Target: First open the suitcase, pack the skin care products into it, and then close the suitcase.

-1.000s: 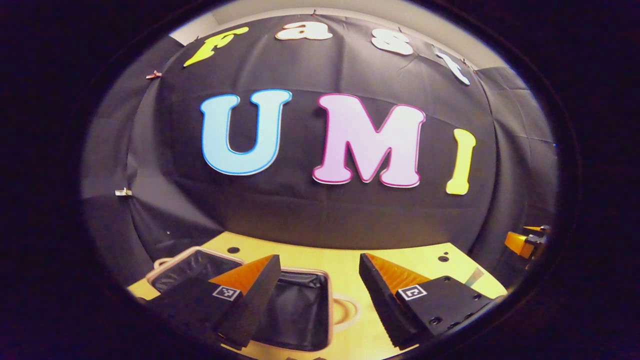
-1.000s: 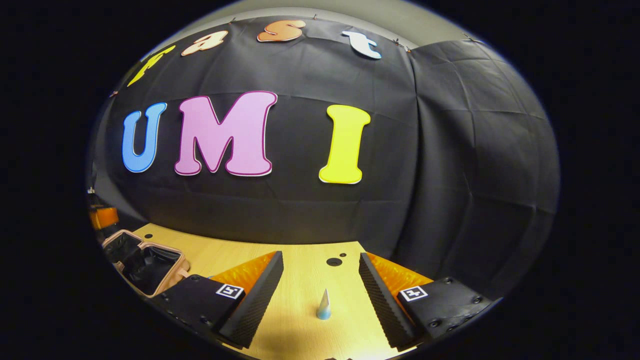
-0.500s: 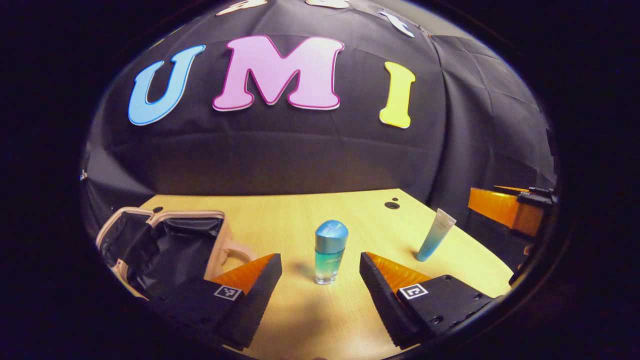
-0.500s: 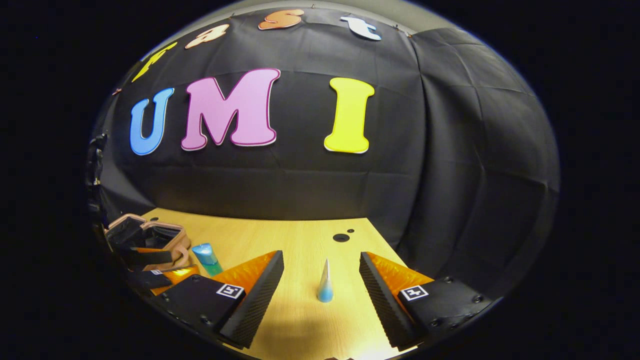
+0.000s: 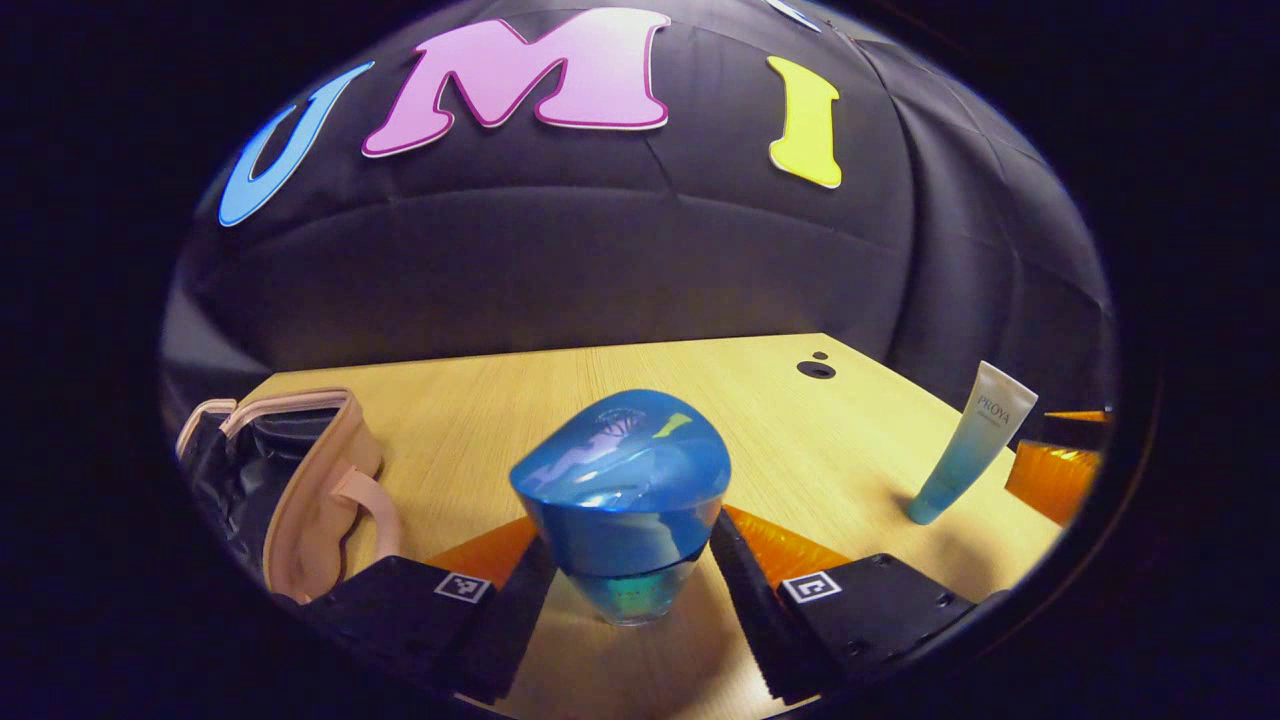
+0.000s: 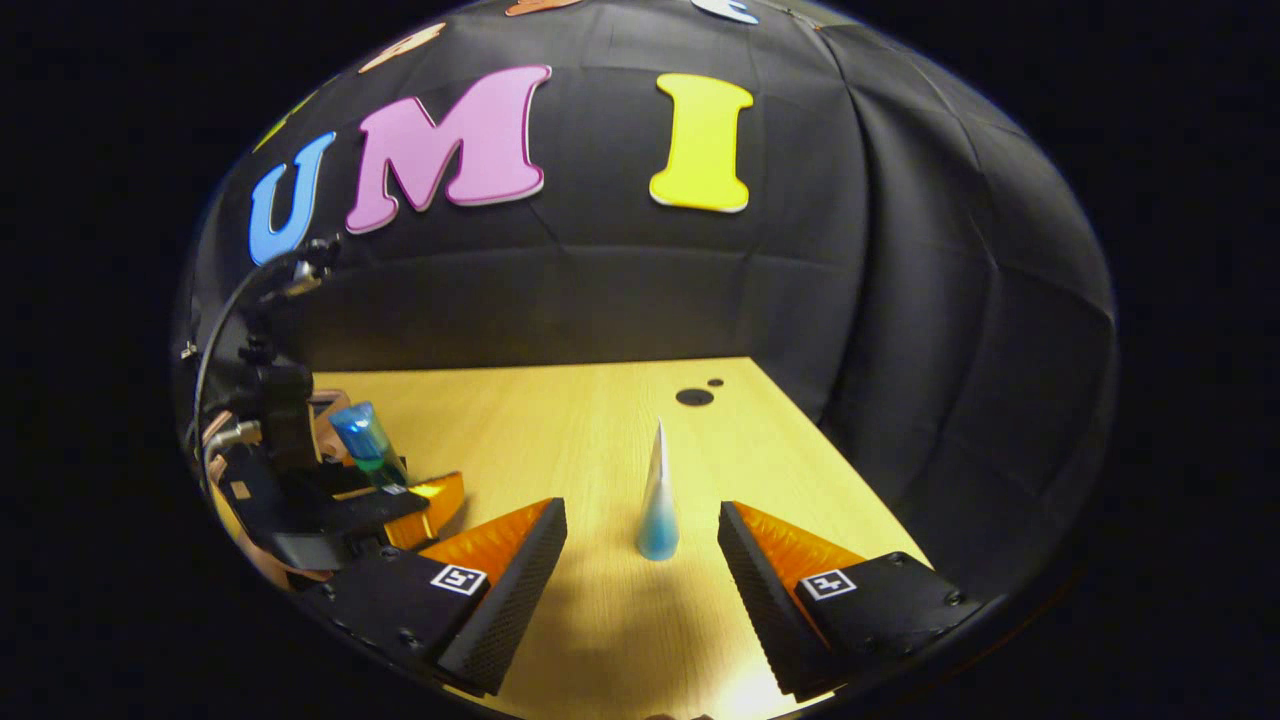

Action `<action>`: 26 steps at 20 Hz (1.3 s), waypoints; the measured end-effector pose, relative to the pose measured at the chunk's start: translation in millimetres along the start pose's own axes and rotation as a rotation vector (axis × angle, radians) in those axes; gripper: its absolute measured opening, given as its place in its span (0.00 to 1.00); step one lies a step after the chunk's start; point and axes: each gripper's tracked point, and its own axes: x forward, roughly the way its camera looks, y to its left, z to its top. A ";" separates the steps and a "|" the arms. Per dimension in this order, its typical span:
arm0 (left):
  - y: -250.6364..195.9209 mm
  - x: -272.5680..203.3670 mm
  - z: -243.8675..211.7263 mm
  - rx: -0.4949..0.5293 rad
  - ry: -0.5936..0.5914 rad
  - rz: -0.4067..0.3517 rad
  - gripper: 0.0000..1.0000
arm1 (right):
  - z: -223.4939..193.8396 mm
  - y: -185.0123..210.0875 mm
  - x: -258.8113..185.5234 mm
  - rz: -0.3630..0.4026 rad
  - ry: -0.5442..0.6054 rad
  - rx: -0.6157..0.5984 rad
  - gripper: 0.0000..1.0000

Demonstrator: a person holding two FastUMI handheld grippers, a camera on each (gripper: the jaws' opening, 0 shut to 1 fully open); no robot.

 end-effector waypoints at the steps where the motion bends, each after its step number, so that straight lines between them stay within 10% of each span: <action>1: -0.2 2.0 -0.8 -0.007 0.008 -0.002 0.79 | -1.4 0.7 8.6 -0.003 0.002 0.000 0.98; 7: 0.6 6.8 0.8 0.013 0.002 0.002 0.55 | -13.0 5.9 56.4 -0.013 0.024 0.043 0.97; 15: -2.1 7.4 1.9 0.021 0.004 -0.009 0.51 | -22.4 -2.6 94.0 -0.069 0.047 0.026 0.96; 20: -2.7 7.7 1.4 0.018 0.003 -0.013 0.54 | -16.2 -4.5 99.9 -0.073 0.018 0.045 0.32; 26: -8.5 0.7 1.1 0.006 -0.011 -0.062 0.53 | -14.2 11.2 86.2 -0.005 0.017 -0.002 0.26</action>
